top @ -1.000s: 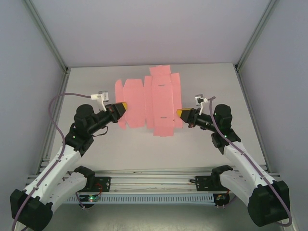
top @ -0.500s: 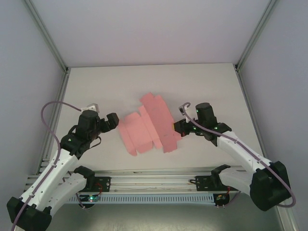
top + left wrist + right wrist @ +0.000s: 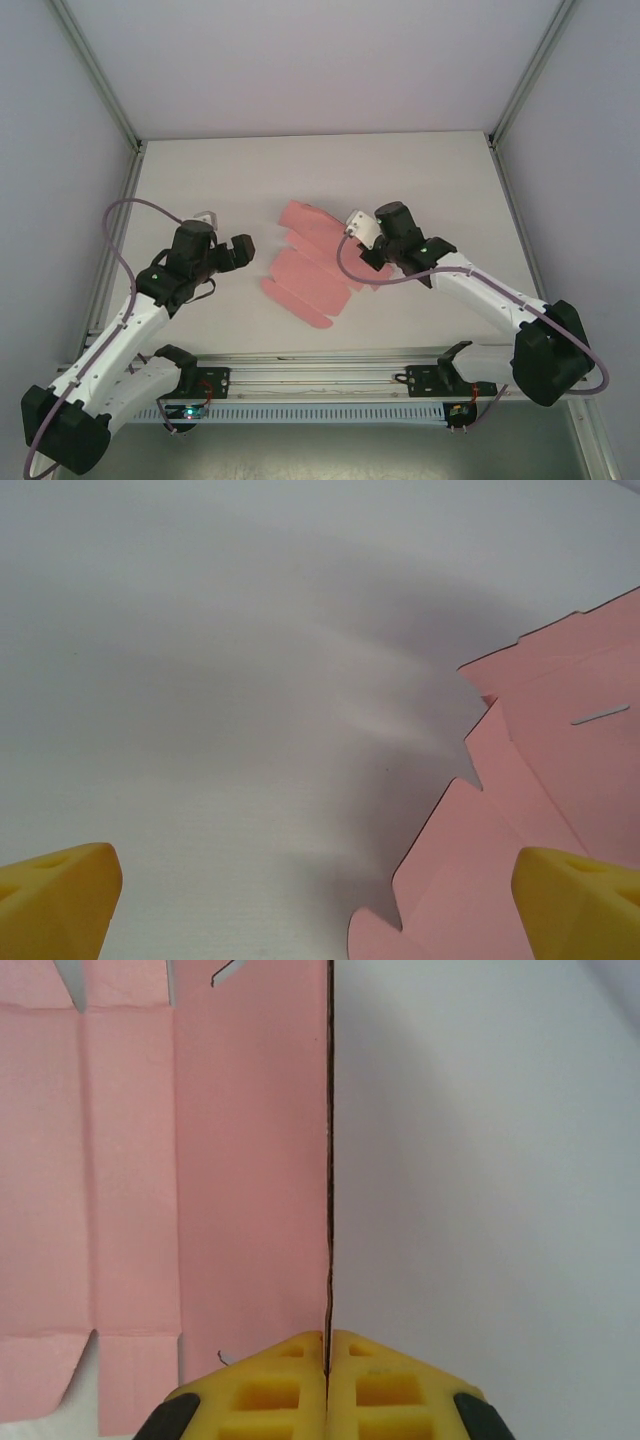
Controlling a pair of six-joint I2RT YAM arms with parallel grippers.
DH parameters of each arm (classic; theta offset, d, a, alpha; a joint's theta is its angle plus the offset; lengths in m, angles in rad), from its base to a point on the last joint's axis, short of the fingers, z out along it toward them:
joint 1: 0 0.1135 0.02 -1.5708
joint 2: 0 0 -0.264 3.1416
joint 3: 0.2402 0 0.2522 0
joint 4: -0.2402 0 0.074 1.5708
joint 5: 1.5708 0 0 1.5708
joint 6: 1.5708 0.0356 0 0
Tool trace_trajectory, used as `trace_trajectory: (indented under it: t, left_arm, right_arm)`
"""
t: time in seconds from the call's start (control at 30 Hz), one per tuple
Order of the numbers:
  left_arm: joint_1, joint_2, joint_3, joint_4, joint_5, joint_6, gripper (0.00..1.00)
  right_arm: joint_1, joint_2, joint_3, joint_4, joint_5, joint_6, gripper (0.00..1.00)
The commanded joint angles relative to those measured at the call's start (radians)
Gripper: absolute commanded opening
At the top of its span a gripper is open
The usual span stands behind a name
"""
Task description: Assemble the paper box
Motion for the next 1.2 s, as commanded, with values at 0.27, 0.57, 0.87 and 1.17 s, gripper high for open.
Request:
trace_trajectory:
  t: [0.27,0.57,0.87,1.17]
  left_arm:
    - [-0.01,0.044,0.06,0.079,0.121,0.055,1.0]
    - [-0.012,0.135,0.159,0.141,0.333,0.121,1.0]
    - [-0.034,0.36,0.307,0.167,0.533,0.112,0.96]
    - [-0.058,0.502,0.334,0.237,0.614,0.043,0.88]
  right_arm:
    - [0.144,0.056,-0.083,0.366,0.264,-0.417,0.0]
    - [0.19,0.095,-0.152,0.573,0.321,-0.601,0.0]
    - [0.19,0.099,-0.132,0.503,0.274,-0.574,0.0]
    - [0.186,0.125,-0.124,0.495,0.269,-0.557,0.0]
